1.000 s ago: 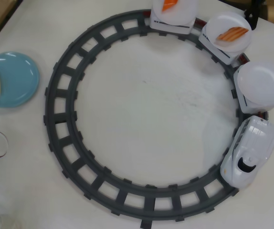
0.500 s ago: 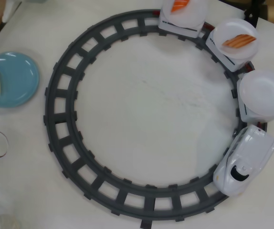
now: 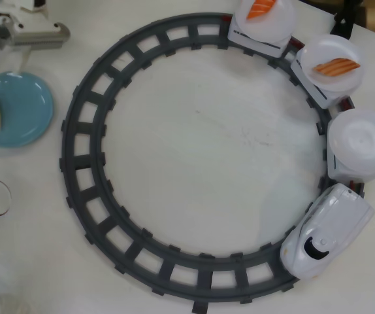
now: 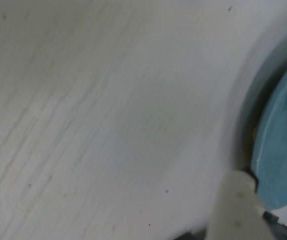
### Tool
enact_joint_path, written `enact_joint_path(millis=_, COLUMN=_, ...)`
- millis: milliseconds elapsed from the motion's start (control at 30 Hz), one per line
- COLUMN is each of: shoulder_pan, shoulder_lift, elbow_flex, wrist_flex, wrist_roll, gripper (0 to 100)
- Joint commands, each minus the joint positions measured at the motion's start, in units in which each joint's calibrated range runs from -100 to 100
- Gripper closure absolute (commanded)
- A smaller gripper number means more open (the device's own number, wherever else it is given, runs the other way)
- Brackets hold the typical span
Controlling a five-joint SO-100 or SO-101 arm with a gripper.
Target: Pick up the sushi from the Shinkansen and put it on the blue dish
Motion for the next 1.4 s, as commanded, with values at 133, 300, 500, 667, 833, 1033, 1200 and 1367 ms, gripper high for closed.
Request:
enact_joint_path(millis=133, shoulder_pan=0.4, shoulder_lift=0.2, elbow_flex=-0.3, wrist_flex=-0.3, wrist_roll=0.3, gripper=74)
enact_joint_path(millis=300, shoulder_pan=0.4, shoulder_lift=0.2, elbow_flex=-0.3, wrist_flex=-0.3, wrist_roll=0.3, gripper=74)
enact_joint_path(millis=500, shoulder_pan=0.4, shoulder_lift=0.2, elbow_flex=-0.3, wrist_flex=-0.3, wrist_roll=0.3, gripper=74)
enact_joint_path(millis=667, shoulder_pan=0.4, shoulder_lift=0.2, elbow_flex=-0.3, wrist_flex=-0.3, wrist_roll=0.3, gripper=74)
enact_joint_path(millis=833, shoulder_pan=0.4, shoulder_lift=0.2, elbow_flex=-0.3, wrist_flex=-0.3, wrist_roll=0.3, gripper=74)
enact_joint_path(millis=1033, shoulder_pan=0.4, shoulder_lift=0.2, elbow_flex=0.4, wrist_flex=-0.5, wrist_roll=0.3, gripper=74)
enact_joint_path(millis=1200, shoulder_pan=0.4, shoulder_lift=-0.2, elbow_flex=0.4, wrist_flex=-0.5, wrist_roll=0.3, gripper=74)
enact_joint_path(millis=1367, shoulder_pan=0.4, shoulder_lift=0.2, elbow_flex=0.3, wrist_flex=-0.5, wrist_roll=0.3, gripper=74)
